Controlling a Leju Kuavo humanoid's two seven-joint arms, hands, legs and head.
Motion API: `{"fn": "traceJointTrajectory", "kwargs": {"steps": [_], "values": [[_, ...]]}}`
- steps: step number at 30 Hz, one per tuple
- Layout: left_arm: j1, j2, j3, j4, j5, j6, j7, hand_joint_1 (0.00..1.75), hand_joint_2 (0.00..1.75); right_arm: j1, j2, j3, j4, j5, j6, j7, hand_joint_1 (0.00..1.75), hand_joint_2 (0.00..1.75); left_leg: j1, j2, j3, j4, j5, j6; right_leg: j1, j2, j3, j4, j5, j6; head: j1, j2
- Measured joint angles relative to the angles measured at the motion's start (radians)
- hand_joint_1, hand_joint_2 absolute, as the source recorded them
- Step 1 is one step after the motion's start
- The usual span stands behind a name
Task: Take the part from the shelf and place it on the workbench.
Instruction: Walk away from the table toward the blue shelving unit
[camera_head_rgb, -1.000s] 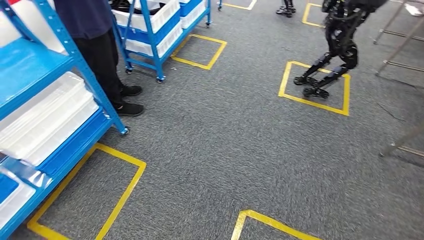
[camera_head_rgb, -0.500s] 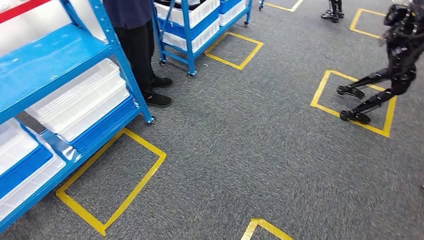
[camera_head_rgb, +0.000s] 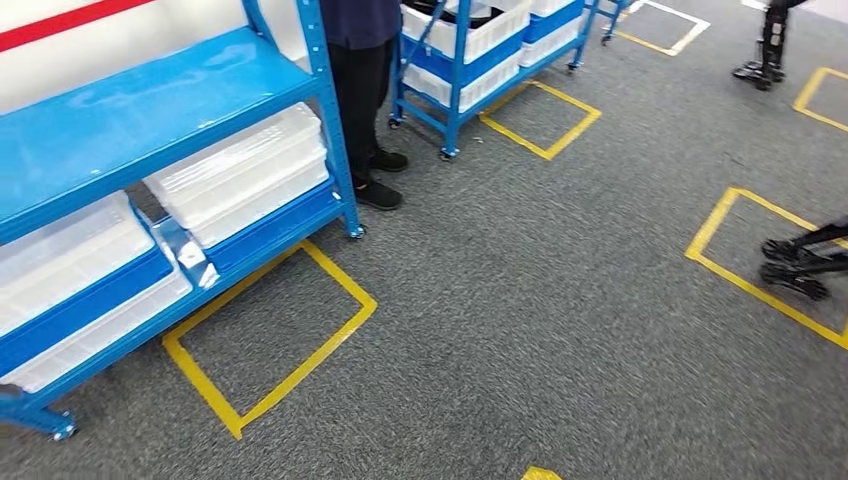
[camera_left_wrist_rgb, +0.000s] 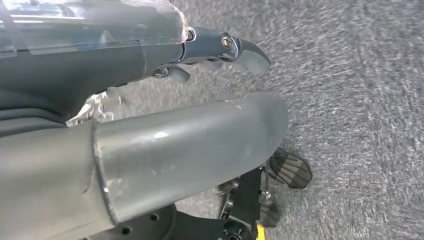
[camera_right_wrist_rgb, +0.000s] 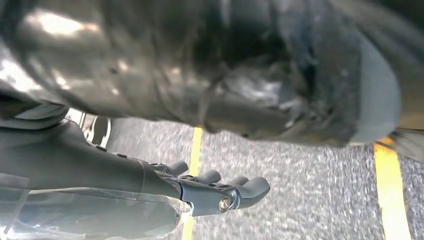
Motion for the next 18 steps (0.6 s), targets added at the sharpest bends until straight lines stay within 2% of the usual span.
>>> {"fn": "traceJointTrajectory", "kwargs": {"steps": [1, 2, 3, 4, 5, 6, 7, 9, 10, 11, 12, 13, 14, 16, 17, 18], "values": [[0.0, -0.001, 0.0, 0.0, 0.0, 0.0, 0.0, 0.0, 0.0, 0.001, 0.0, -0.001, 0.0, 0.002, 0.0, 0.0, 0.0, 0.0, 0.0, -0.013, -0.002, 0.005, -0.003, -0.005, -0.001, 0.021, 0.02, -0.054, 0.023, -0.002, 0.0, 0.0], [0.0, -0.002, 0.0, 0.0, 0.001, 0.001, 0.0, 0.0, 0.0, 0.002, 0.0, -0.001, 0.001, 0.004, 0.0, 0.0, 0.0, 0.0, 0.001, -0.023, -0.007, 0.009, -0.005, -0.01, 0.0, 0.036, 0.032, -0.086, 0.032, -0.004, 0.0, 0.0], [0.001, -0.002, 0.0, 0.0, 0.002, 0.003, 0.001, 0.0, 0.0, 0.0, 0.0, -0.001, 0.001, 0.004, 0.0, 0.0, 0.0, 0.0, 0.002, -0.032, -0.011, 0.01, -0.005, -0.016, 0.002, 0.041, 0.034, -0.095, 0.03, -0.006, 0.0, 0.0], [0.002, -0.002, 0.0, 0.0, 0.002, 0.004, 0.001, 0.0, 0.0, -0.002, 0.0, -0.001, 0.001, 0.005, 0.0, 0.0, 0.0, 0.0, 0.003, -0.042, -0.014, 0.009, -0.004, -0.023, 0.003, 0.029, 0.035, -0.098, 0.032, -0.009, 0.0, 0.0], [0.004, -0.001, 0.0, 0.0, 0.002, 0.006, 0.001, 0.0, 0.0, -0.004, 0.0, -0.001, 0.001, 0.005, 0.0, 0.0, 0.0, 0.0, 0.004, -0.042, -0.016, 0.009, -0.004, -0.029, 0.002, 0.017, 0.038, -0.102, 0.034, -0.015, 0.0, 0.0], [0.005, -0.001, 0.0, 0.0, 0.003, 0.008, 0.001, 0.0, 0.0, -0.005, 0.0, -0.002, 0.001, 0.005, 0.0, 0.0, 0.0, 0.0, 0.003, -0.025, -0.019, 0.017, -0.01, -0.034, 0.0, 0.005, 0.042, -0.108, 0.035, -0.021, 0.0, 0.0], [0.005, -0.001, 0.0, 0.0, 0.003, 0.009, 0.001, 0.0, 0.0, -0.005, 0.001, -0.002, 0.001, 0.005, 0.0, 0.0, 0.0, 0.0, 0.002, 0.001, -0.029, 0.04, -0.026, -0.039, -0.002, -0.009, 0.047, -0.114, 0.037, -0.028, -0.001, 0.0], [0.002, -0.002, 0.0, 0.0, 0.003, 0.011, -0.001, 0.0, 0.0, -0.001, 0.001, -0.002, 0.001, 0.007, 0.002, 0.0, 0.0, 0.0, 0.003, 0.059, -0.08, 0.147, -0.085, -0.049, -0.001, -0.038, 0.051, -0.119, 0.036, -0.037, -0.002, 0.0], [0.001, -0.002, 0.0, 0.0, 0.003, 0.012, -0.003, 0.0, 0.0, 0.001, 0.001, -0.002, 0.001, 0.007, 0.003, 0.0, 0.0, 0.0, 0.005, 0.07, -0.113, 0.213, -0.115, -0.054, 0.0, -0.053, 0.052, -0.119, 0.034, -0.039, -0.002, 0.0], [0.002, -0.002, 0.0, 0.0, 0.003, 0.013, -0.004, 0.0, 0.0, 0.002, 0.001, -0.003, 0.001, 0.008, 0.004, 0.0, 0.0, 0.0, 0.008, 0.074, -0.14, 0.264, -0.132, -0.059, 0.001, -0.068, 0.052, -0.119, 0.032, -0.039, -0.002, 0.0], [0.003, -0.002, 0.0, 0.0, 0.003, 0.013, -0.006, 0.0, 0.0, 0.003, 0.001, -0.003, 0.001, 0.008, 0.005, 0.0, 0.0, 0.0, 0.011, 0.077, -0.15, 0.283, -0.128, -0.063, 0.001, -0.083, 0.053, -0.119, 0.03, -0.039, -0.002, 0.0], [0.006, -0.002, 0.0, 0.0, 0.003, 0.014, -0.007, 0.0, 0.0, 0.003, 0.001, -0.003, 0.001, 0.008, 0.005, 0.0, 0.0, 0.0, 0.013, 0.082, -0.14, 0.261, -0.106, -0.065, 0.001, -0.096, 0.056, -0.118, 0.027, -0.037, -0.002, 0.0], [0.007, -0.002, 0.0, 0.0, 0.003, 0.014, -0.008, 0.0, 0.0, 0.003, 0.001, -0.003, 0.001, 0.008, 0.005, 0.0, 0.0, 0.0, 0.014, 0.092, -0.11, 0.202, -0.07, -0.065, 0.001, -0.109, 0.06, -0.118, 0.024, -0.035, -0.002, 0.0], [0.006, -0.002, 0.0, 0.0, 0.003, 0.013, -0.011, 0.0, 0.0, 0.003, 0.001, -0.003, 0.001, 0.009, 0.006, 0.0, 0.0, 0.0, 0.011, 0.131, -0.039, 0.065, -0.014, -0.057, 0.003, -0.132, 0.069, -0.118, 0.016, -0.026, -0.002, 0.0], [0.005, -0.002, 0.0, 0.0, 0.004, 0.013, -0.012, 0.0, 0.0, 0.002, 0.001, -0.003, 0.001, 0.009, 0.006, 0.0, 0.0, 0.0, 0.008, 0.144, -0.018, 0.024, -0.002, -0.049, 0.006, -0.142, 0.073, -0.117, 0.013, -0.02, -0.002, 0.0], [0.006, -0.002, 0.0, 0.0, 0.004, 0.013, -0.013, 0.0, 0.0, 0.001, 0.001, -0.003, 0.001, 0.01, 0.006, 0.0, 0.0, 0.0, 0.004, 0.149, -0.011, 0.008, -0.001, -0.042, 0.007, -0.15, 0.076, -0.117, 0.011, -0.015, -0.002, 0.0]]}}
